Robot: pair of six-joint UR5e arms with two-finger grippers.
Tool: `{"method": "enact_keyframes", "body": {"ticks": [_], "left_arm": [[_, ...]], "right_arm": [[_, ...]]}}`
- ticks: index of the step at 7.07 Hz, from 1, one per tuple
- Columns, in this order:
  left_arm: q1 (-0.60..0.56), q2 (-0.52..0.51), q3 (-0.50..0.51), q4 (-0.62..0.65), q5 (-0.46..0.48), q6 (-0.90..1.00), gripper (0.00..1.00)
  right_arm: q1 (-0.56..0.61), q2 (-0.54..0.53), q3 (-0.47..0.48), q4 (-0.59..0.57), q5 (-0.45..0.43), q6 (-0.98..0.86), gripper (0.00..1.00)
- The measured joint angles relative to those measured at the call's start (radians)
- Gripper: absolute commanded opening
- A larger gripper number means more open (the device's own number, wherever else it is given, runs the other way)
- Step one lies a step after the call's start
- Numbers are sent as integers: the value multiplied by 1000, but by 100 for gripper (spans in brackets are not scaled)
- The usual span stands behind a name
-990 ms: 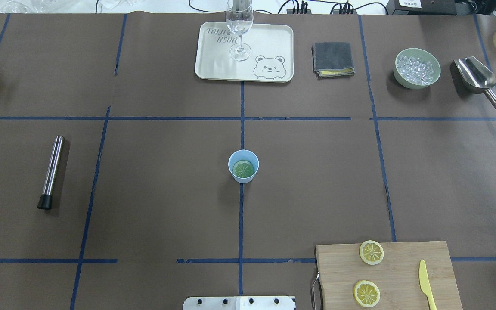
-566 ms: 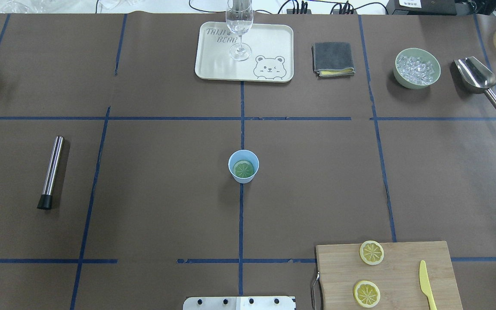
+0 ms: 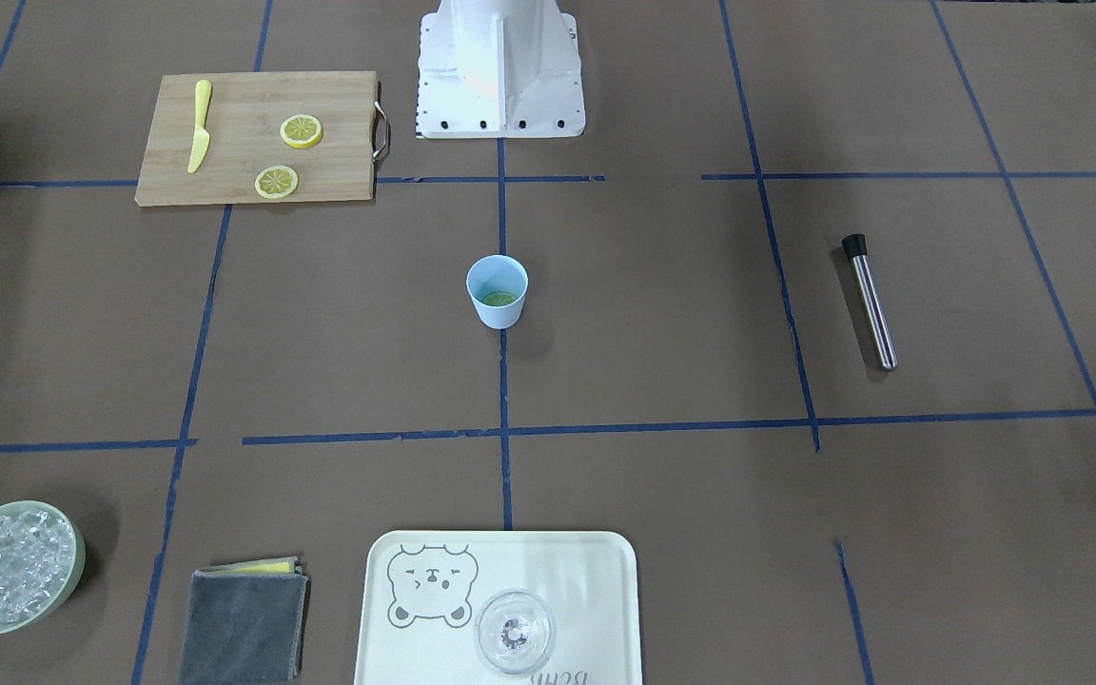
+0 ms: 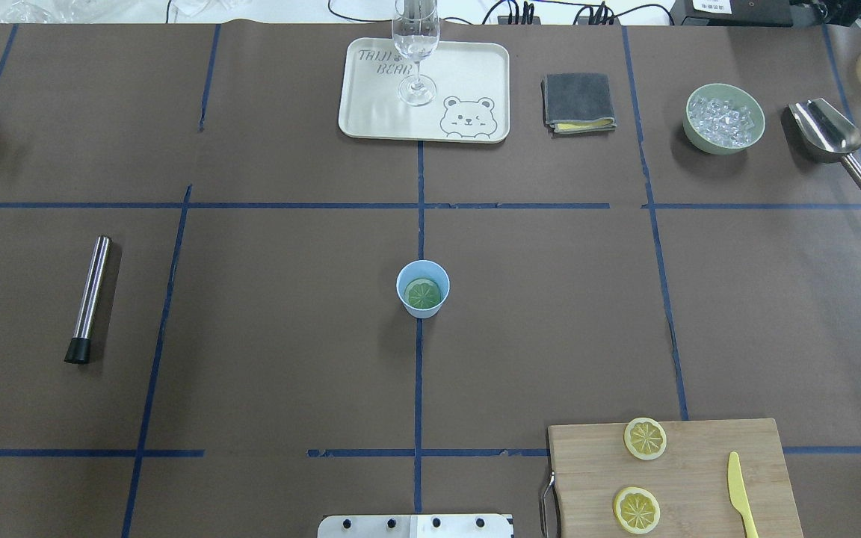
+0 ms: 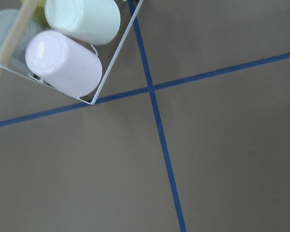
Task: Squeeze lemon into cup
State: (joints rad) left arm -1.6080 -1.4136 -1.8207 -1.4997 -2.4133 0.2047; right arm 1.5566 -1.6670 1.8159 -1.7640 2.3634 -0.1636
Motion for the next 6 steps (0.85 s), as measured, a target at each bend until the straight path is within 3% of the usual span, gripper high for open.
{"method": "enact_keyframes", "body": {"ticks": [2, 6], "left_arm": [[2, 9, 24, -31, -3, 5, 100], [1, -31, 27, -35, 99, 7, 100]], "right_arm": [[0, 1, -19, 1, 0, 1, 100], [0, 1, -41, 5, -5, -14, 100]]}}
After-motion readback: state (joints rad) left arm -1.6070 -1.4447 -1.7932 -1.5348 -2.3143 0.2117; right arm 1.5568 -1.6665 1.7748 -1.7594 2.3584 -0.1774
